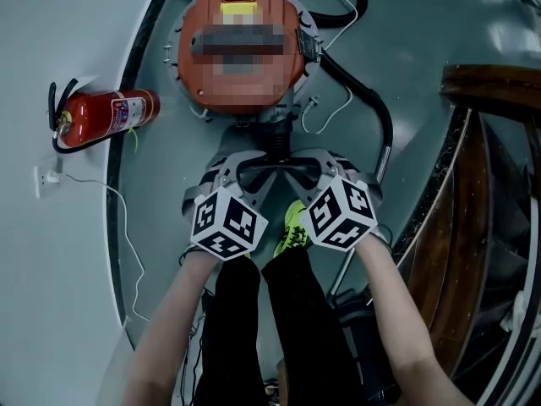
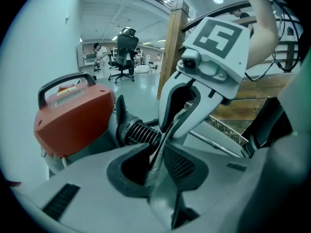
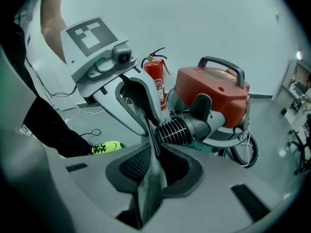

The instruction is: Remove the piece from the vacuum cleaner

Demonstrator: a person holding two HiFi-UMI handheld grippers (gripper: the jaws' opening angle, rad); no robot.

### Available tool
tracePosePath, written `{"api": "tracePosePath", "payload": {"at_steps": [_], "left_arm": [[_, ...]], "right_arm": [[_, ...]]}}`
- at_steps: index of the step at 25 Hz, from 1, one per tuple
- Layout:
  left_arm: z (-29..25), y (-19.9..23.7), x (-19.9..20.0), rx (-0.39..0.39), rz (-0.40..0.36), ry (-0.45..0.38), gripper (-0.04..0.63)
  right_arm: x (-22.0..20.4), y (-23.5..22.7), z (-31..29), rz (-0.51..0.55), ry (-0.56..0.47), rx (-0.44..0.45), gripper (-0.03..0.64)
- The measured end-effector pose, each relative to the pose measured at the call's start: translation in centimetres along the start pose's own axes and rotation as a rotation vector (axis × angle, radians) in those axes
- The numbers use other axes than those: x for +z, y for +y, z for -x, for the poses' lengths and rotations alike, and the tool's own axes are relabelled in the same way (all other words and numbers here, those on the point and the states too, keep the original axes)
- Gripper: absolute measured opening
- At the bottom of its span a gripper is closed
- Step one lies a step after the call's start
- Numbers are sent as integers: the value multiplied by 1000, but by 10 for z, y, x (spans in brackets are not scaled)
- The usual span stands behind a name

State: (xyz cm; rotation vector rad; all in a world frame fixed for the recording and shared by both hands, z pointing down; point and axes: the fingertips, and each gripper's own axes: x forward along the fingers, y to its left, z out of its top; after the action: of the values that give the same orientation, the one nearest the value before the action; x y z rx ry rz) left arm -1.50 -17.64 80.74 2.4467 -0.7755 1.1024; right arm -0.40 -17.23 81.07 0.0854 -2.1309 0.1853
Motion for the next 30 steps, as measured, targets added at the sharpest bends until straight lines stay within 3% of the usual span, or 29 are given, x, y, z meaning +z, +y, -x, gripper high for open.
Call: {"api": "tracePosePath", "payload": {"at_steps": [14,30], "left_arm": [[20,-15,5,-8,-35,5,91],[58,-58,0,-37,-34,14,83]], "right_arm": [[8,17,17,19,-1,18,71],[14,68,42,11,4,38,71]]}}
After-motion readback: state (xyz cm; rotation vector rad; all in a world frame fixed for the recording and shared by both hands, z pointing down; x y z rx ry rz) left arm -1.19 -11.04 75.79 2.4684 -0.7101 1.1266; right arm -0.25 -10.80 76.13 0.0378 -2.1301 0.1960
